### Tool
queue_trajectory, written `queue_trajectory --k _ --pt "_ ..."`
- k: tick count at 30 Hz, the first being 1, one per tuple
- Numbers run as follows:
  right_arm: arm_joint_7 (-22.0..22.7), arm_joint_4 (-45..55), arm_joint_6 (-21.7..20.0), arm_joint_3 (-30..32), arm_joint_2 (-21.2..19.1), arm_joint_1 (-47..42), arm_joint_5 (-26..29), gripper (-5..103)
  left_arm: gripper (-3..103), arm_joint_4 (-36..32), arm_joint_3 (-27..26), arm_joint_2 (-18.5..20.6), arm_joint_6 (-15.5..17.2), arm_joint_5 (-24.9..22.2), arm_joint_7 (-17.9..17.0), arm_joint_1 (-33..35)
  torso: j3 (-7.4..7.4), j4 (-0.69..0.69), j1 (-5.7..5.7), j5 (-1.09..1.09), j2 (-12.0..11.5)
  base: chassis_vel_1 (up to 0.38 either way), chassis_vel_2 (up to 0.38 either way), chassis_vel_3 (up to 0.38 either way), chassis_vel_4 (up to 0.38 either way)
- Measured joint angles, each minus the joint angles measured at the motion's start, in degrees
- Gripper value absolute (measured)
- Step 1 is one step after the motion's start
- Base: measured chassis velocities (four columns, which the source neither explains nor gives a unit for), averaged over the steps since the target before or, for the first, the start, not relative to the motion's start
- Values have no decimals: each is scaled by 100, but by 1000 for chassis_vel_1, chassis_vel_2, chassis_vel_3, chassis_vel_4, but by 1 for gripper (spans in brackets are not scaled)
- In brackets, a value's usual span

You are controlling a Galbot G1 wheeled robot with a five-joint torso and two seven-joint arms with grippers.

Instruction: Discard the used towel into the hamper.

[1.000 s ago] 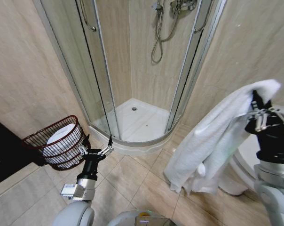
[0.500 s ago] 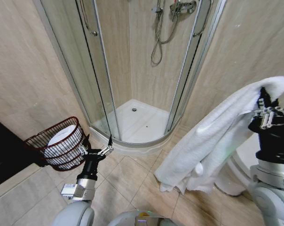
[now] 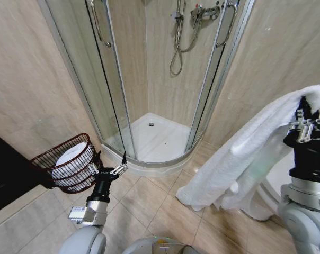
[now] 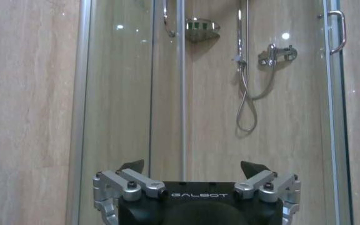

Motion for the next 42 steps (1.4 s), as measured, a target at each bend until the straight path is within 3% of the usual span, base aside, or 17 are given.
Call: queue_trajectory --k 13,42 --pt "-46 -5 281 295 -108 152 -30 4 100 0 0 0 0 0 0 0 203 0 106 -1 312 0 0 0 0" --pt "-46 -12 391 453 -150 124 177 4 100 0 0 0 0 0 0 0 614 0 361 0 978 0 0 0 0"
